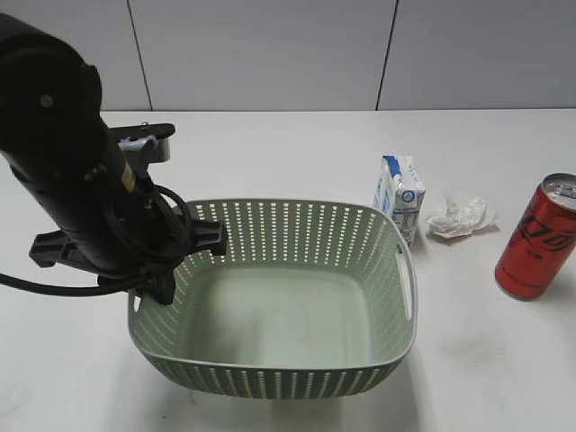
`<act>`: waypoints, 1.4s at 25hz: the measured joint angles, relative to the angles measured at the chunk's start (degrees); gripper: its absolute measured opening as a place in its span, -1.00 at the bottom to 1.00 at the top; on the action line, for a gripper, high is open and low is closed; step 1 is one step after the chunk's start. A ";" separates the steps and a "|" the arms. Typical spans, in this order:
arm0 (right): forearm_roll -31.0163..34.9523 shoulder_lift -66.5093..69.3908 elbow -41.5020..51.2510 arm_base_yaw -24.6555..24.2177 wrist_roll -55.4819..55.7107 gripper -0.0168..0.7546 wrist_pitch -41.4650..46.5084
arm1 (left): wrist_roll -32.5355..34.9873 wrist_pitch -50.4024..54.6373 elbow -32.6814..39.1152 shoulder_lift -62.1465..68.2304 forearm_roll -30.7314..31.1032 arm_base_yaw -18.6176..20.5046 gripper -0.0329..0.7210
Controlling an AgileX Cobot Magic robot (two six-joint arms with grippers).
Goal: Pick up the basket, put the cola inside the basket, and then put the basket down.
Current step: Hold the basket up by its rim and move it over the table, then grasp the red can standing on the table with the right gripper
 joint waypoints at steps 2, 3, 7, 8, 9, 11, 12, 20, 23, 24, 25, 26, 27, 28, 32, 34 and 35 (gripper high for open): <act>-0.18 4.98 -1.85 0.00 -0.15 0.57 -0.46 | 0.25 0.05 0.00 0.00 0.00 0.00 -0.91; -0.60 7.46 -2.90 0.00 -0.15 0.57 -0.54 | 0.31 0.16 0.00 0.00 0.00 0.00 -0.91; -3.35 15.03 -6.80 0.00 -0.22 0.57 -0.81 | 0.45 0.56 0.00 0.00 0.00 0.00 -0.91; -3.35 16.19 -7.78 0.00 -0.22 0.58 -0.81 | 0.45 0.69 0.00 0.00 0.00 0.00 -0.91; -3.65 17.40 -8.55 0.00 -0.22 0.62 -0.85 | 0.45 0.76 0.00 0.00 0.00 0.00 -0.91; -3.82 19.23 -10.13 0.00 -0.22 0.70 -0.92 | 0.45 0.87 0.00 0.00 0.00 0.00 -0.91; -3.82 20.14 -10.60 0.00 -0.22 0.74 -0.92 | 0.45 0.87 0.00 0.00 0.00 0.00 -0.91; -3.94 25.38 -11.41 0.00 -0.27 0.78 -1.82 | 0.45 0.89 0.00 0.00 0.00 0.00 -0.91; -3.94 27.06 -11.47 0.00 -0.27 0.78 -2.78 | 0.45 0.89 0.00 0.00 0.00 0.00 -0.91; -3.94 27.66 -11.53 0.00 -0.27 0.78 -3.13 | 0.45 0.93 0.00 0.00 0.00 0.00 -0.91; -3.94 28.19 -11.60 0.00 -0.22 0.78 -3.27 | 0.45 0.93 0.00 0.00 0.00 0.00 -0.91; -3.94 28.93 -11.73 0.00 -0.22 0.78 -3.43 | 0.45 0.93 0.00 0.00 0.00 0.00 -0.91; -3.94 29.67 -11.74 0.00 -0.22 0.78 -3.42 | 0.45 0.93 0.00 0.00 0.00 0.00 -0.91; -3.94 30.42 -11.74 0.00 -0.22 0.78 -3.42 | 0.45 0.93 0.00 0.00 0.00 0.00 -0.91; -3.88 32.45 -11.74 0.00 1.16 0.77 -3.54 | 0.45 1.07 0.00 0.00 0.00 0.00 -0.91; -3.88 32.96 -11.79 0.00 1.61 0.76 -3.59 | 0.45 1.23 0.00 0.00 0.00 0.00 -0.91; -3.88 33.03 -11.79 0.00 1.76 0.74 -3.59 | 0.45 1.23 0.00 0.00 0.00 0.00 -0.91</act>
